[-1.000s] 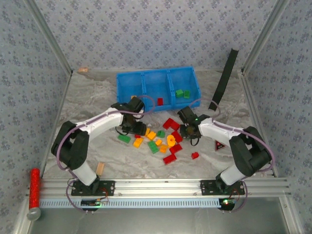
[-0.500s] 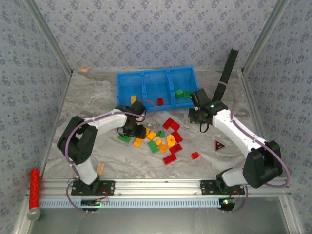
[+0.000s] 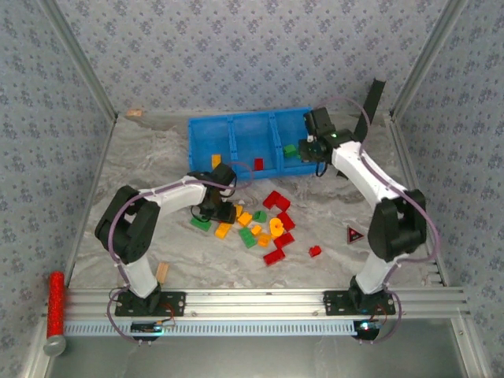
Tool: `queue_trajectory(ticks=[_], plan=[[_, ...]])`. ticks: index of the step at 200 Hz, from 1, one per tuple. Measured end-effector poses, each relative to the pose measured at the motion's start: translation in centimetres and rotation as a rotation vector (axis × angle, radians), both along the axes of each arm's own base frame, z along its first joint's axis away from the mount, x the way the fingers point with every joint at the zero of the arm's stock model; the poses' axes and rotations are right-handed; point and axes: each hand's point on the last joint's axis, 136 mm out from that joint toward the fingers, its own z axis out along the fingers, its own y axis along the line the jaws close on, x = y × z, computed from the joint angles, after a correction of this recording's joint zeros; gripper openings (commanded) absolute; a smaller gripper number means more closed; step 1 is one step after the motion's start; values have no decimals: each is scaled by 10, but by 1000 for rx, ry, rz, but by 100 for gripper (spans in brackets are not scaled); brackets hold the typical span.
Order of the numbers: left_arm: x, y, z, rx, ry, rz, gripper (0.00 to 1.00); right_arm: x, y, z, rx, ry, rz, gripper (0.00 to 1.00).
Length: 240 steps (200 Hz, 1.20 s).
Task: Sort the legos into containers by color
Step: Place the lego in the container.
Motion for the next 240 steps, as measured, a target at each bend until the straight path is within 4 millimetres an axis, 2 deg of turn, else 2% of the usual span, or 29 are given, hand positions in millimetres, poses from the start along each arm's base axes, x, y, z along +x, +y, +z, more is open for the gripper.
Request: queue_trajectory(ticks=[26, 60, 84, 126, 149, 198, 220, 240], plan=[[3, 3, 0, 0, 0, 13, 50, 32, 13, -21, -8, 15, 29, 22], [5, 7, 0, 1, 1, 26, 48, 58, 18, -47, -18, 44, 37, 23], [5, 8, -2, 4, 5, 26, 45, 68, 18, -66, -16, 72, 35, 26], [6, 9, -2, 8, 5, 26, 30, 68, 14, -100, -31, 136, 31, 31], [7, 11, -2, 9, 3, 26, 24, 67, 13, -104, -33, 143, 30, 36], [8, 14, -1, 16, 4, 34, 18, 56, 11, -111, -28, 166, 37, 48], [8, 18, 4, 31, 7, 37, 18, 50, 10, -98, -20, 151, 45, 53], [12, 16, 24, 23, -17, 35, 17, 42, 10, -76, -1, 118, 52, 55]])
